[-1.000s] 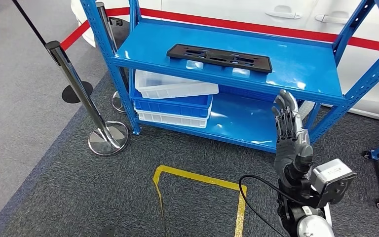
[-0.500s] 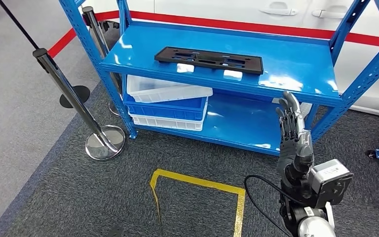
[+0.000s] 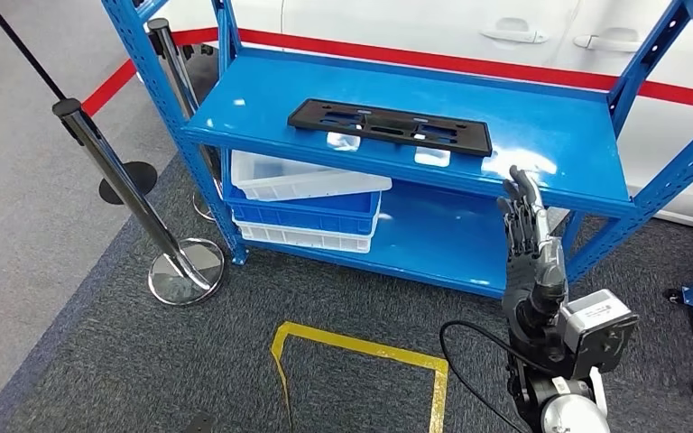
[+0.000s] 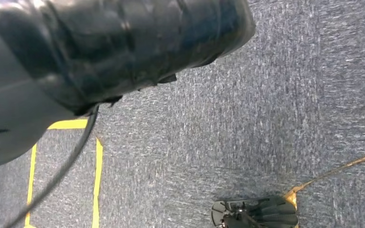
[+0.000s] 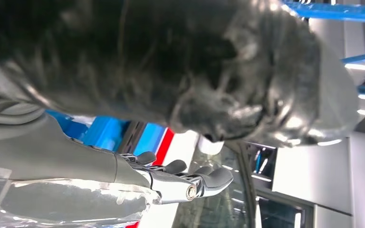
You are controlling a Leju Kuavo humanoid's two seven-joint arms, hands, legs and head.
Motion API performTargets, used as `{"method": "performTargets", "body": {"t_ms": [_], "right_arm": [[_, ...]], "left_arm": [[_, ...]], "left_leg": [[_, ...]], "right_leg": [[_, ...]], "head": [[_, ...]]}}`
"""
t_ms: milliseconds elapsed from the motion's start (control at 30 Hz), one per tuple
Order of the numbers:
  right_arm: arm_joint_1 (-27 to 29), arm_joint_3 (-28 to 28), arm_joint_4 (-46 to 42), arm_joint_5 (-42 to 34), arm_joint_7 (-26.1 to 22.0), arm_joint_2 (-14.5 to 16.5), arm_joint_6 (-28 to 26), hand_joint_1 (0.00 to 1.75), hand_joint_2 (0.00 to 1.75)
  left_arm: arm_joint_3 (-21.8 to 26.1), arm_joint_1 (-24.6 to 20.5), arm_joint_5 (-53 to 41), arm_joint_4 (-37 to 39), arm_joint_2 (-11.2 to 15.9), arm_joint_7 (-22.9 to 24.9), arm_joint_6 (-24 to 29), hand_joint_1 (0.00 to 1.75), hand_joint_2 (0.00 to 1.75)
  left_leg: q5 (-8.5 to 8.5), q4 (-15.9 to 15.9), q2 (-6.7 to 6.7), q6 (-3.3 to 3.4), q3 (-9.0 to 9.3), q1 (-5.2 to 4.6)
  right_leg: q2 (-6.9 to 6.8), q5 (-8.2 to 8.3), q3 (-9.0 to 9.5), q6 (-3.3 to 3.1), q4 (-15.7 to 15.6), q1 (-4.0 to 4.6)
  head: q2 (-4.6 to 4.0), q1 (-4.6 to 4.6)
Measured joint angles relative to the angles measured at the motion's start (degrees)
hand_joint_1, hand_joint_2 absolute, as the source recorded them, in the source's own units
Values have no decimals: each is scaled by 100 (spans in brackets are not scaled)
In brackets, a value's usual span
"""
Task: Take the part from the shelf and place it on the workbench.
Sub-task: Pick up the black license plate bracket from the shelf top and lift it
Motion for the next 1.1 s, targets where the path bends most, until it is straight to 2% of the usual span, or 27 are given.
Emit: {"method": "performTargets", "body": {"t_ms": [33, 67, 100, 133, 167, 200, 233, 300, 367, 400, 433, 500, 533, 567, 600, 667, 733, 800, 867, 900, 933, 1000, 1033, 1067, 1100], "right_arm": [[7, 0, 4, 4, 11, -2, -13, 0, 0], [9, 0, 6, 11, 19, -3, -21, 0, 0], [9, 0, 7, 20, 23, -3, -24, 0, 0], [9, 0, 8, 28, 25, -3, -24, 0, 0], [9, 1, 13, 37, 27, -3, -24, 0, 0], [10, 2, 19, 44, 28, -3, -24, 0, 0], [15, 4, 23, 51, 30, -3, -25, 0, 0], [17, 7, 27, 64, 30, -3, -29, 0, 0], [11, 10, 25, 73, 25, -3, -33, 0, 0], [7, 11, 23, 75, 22, -3, -34, 0, 0], [6, 13, 22, 76, 21, -3, -35, 0, 0], [7, 24, 22, 76, 21, -3, -36, 0, 0], [9, 29, 22, 77, 21, -3, -36, 0, 0], [11, 34, 22, 78, 21, -3, -36, 0, 0], [12, 35, 22, 80, 21, -3, -36, 0, 0], [12, 37, 24, 84, 21, -3, -36, 0, 0], [18, 40, 31, 90, 22, -2, -37, 0, 0], [25, 43, 37, 103, 22, -1, -38, 0, 0], [22, 44, 38, 130, 19, -3, -41, 0, 0], [15, 44, 38, 145, 17, -4, -43, 0, 0], [15, 44, 39, 156, 18, -6, -45, 0, 0], [22, 44, 39, 166, 19, -7, -47, 0, 0], [27, 45, 40, 168, 19, -8, -47, 0, 0], [30, 45, 40, 168, 19, -8, -47, 0, 0], [31, 45, 40, 168, 19, -8, -47, 0, 0]], "left_arm": [[-11, 7, 0, 0, -2, 2, -2, 0, 0], [-20, 15, -1, 0, -7, 4, -3, 0, 0], [-26, 19, -1, 0, -15, 5, -4, 0, 0], [-30, 22, -2, 1, -23, 7, -5, 0, 0], [-35, 15, -2, 1, -29, 8, -4, 0, 0], [-42, 5, -2, 2, -32, 9, -4, 0, 0], [-49, -1, -3, 2, -32, 9, -4, 0, 0], [-58, -13, -4, 2, -32, 10, -5, 0, 0], [-62, -26, -9, 2, -31, 11, -7, 0, 0], [-64, -34, -12, 2, -33, 11, -10, 0, 0], [-66, -40, -15, 2, -37, 11, -15, 0, 0], [-67, -41, -18, 2, -44, 13, -24, 0, 0], [-67, -33, -19, 2, -45, 17, -26, 0, 0], [-67, -24, -20, 3, -45, 21, -27, 0, 0], [-67, -15, -20, 3, -43, 26, -27, 0, 0], [-68, 2, -20, 4, -33, 32, -28, 0, 0], [-69, 10, -20, 5, -16, 43, -38, 0, 0], [-71, 9, -20, 7, -8, 57, -47, 0, 0], [-72, 6, -24, 7, -16, 63, -50, 0, 0], [-73, 1, -29, 7, -20, 63, -51, 0, 0], [-74, -5, -34, 7, -23, 63, -52, 0, 0], [-78, -12, -39, 7, -22, 63, -56, 0, 0], [-80, -8, -39, 7, -22, 63, -58, 0, 0], [-82, -2, -39, 7, -24, 63, -60, 0, 0], [-84, 4, -39, 7, -28, 63, -60, 0, 0]], "left_leg": [[-47, 10, -3, -13, 43, 6], [-100, 28, -5, -32, 95, 18], [-163, 54, -7, -57, 154, 34], [-236, 88, -10, -91, 196, 50], [-310, 140, -14, -133, 235, 62], [-377, 184, -18, -177, 246, 67], [-433, 222, -19, -221, 244, 68], [-495, 256, -20, -287, 267, 70], [-535, 418, -12, -339, 242, 86], [-577, 634, -8, -365, 126, 99], [-640, 954, -3, -392, -62, 112], [-858, 1610, 0, -420, -556, 127], [-928, 1775, -1, -415, -749, 126], [-908, 1763, -2, -391, -857, 117], [-753, 1564, -3, -352, -876, 97], [-157, 886, -14, -247, -773, 18], [183, 433, -40, -151, -676, -67], [165, 305, -62, -91, -594, -87], [165, 197, -62, -51, -421, -63], [143, 168, -59, -24, -325, -55], [111, 145, -54, -4, -257, -49], [17, 146, -54, 24, -159, -49], [-41, 150, -56, 21, -101, -47], [-106, 157, -59, 15, -28, -44], [-178, 168, -63, 6, 57, -40]], "right_leg": [[-1, -31, -144, 27, 119, -15], [-3, 55, -196, 54, 51, -34], [-5, 263, -158, 84, -197, -57], [-8, 541, -74, 111, -554, -85], [-8, 722, 2, 122, -868, -93], [-9, 830, 62, 99, -1078, -94], [-5, 866, 84, 56, -1171, -86], [6, 815, 122, -63, -1158, -65], [8, 780, 212, -135, -1180, -66], [5, 753, 270, -159, -1191, -72], [-1, 716, 319, -176, -1202, -65], [0, 627, 413, -193, -1205, -46], [7, 575, 475, -197, -1205, -33], [17, 518, 550, -199, -1206, -23], [24, 457, 637, -199, -1209, -16], [32, 332, 813, -185, -1226, -16], [50, 234, 934, -142, -1275, -15], [67, 217, 1019, -92, -1294, 4], [47, 196, 1042, -65, -1157, 13], [35, 148, 965, -53, -975, 16], [22, 62, 807, -41, -694, 13], [15, -196, 351, -9, -79, 17], [14, -305, 153, 8, 94, 14], [12, -330, 24, 23, 109, 11], [9, -224, -22, 34, -43, 5]], "head": [[0, -1], [0, -1], [0, 1], [0, 3], [0, 7], [1, 10], [1, 9], [1, 8], [0, 4], [0, 2], [1, 0], [1, 1], [1, -1], [0, 0], [0, 0], [0, 3], [0, -4], [1, -10], [1, -6], [1, -4], [1, 2], [1, 10], [1, 12], [1, 13], [1, 14]]}}
